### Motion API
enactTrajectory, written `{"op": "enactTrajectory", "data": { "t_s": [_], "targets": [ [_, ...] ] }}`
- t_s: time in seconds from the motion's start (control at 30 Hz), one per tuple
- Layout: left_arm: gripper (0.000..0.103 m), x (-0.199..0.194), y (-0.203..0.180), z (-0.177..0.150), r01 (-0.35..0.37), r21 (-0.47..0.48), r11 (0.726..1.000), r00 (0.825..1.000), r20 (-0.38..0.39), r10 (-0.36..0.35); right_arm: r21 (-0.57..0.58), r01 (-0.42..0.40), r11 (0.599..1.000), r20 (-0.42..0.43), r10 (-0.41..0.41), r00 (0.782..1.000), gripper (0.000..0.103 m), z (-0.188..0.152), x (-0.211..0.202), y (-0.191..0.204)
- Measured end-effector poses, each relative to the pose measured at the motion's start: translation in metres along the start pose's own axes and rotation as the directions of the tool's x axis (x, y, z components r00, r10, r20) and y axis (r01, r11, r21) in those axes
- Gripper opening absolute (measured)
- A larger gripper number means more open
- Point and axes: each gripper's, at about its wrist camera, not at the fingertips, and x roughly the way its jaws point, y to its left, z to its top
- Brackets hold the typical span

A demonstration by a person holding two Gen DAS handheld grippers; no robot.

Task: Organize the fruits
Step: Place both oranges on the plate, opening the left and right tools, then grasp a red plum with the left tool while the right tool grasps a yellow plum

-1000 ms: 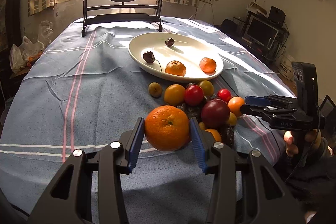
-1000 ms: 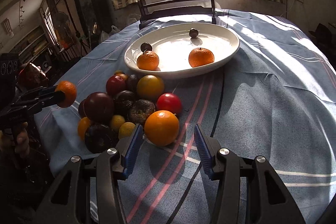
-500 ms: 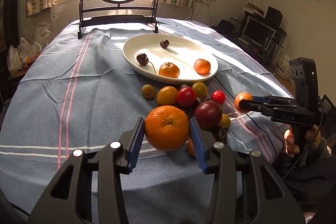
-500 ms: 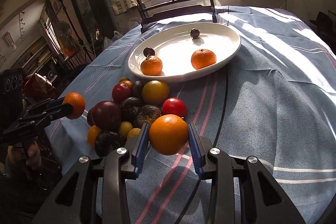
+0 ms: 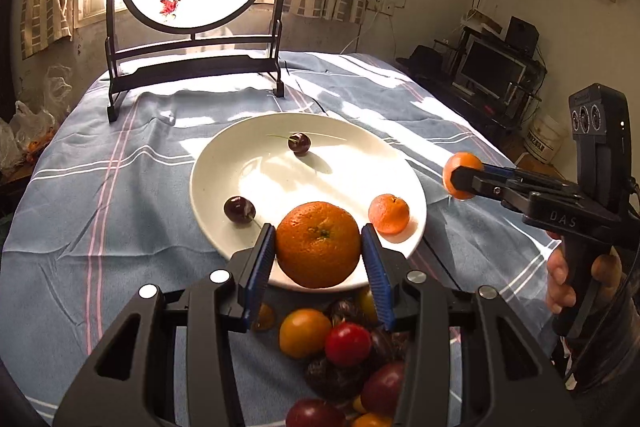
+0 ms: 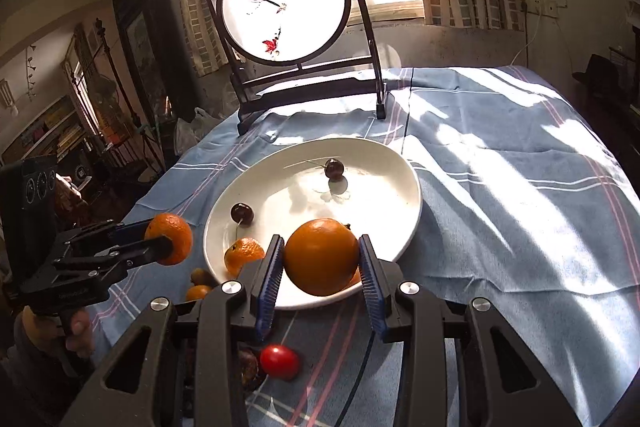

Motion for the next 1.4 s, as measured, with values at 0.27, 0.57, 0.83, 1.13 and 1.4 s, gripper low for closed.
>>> {"op": "enactTrajectory", "data": {
  "t_s": [0.27, 0.57, 0.83, 1.13, 1.4],
  "targets": [
    [0.044, 0.066, 0.015, 0.024, -0.054, -0.043, 0.998, 0.993, -0.112, 0.049, 0.016, 0.032, 0.999, -0.042, -0.032, 0.999, 0.046, 0.015, 0.053, -0.006],
    [0.064, -0.005, 0.009, -0.013, -0.044, 0.005, 0.999, 0.998, -0.034, 0.044, -0.023, 0.006, 1.0, 0.008, -0.006, 1.0, 0.05, -0.025, -0.002, 0.008],
    [0.065, -0.056, 0.008, -0.091, -0.058, 0.07, 0.996, 0.995, -0.076, 0.063, 0.002, -0.011, 1.0, -0.007, 0.011, 1.0, 0.05, -0.084, -0.033, 0.003],
    [0.044, -0.045, -0.001, -0.121, -0.034, 0.099, 0.994, 0.992, -0.122, 0.046, 0.015, -0.023, 1.0, 0.01, 0.023, 1.0, 0.05, -0.09, -0.039, 0.001],
    [0.04, -0.025, -0.001, -0.117, 0.005, 0.067, 0.998, 0.993, -0.115, 0.003, -0.05, -0.07, 0.996, -0.011, 0.07, 0.998, 0.05, -0.094, -0.037, 0.011]
  ]
}}
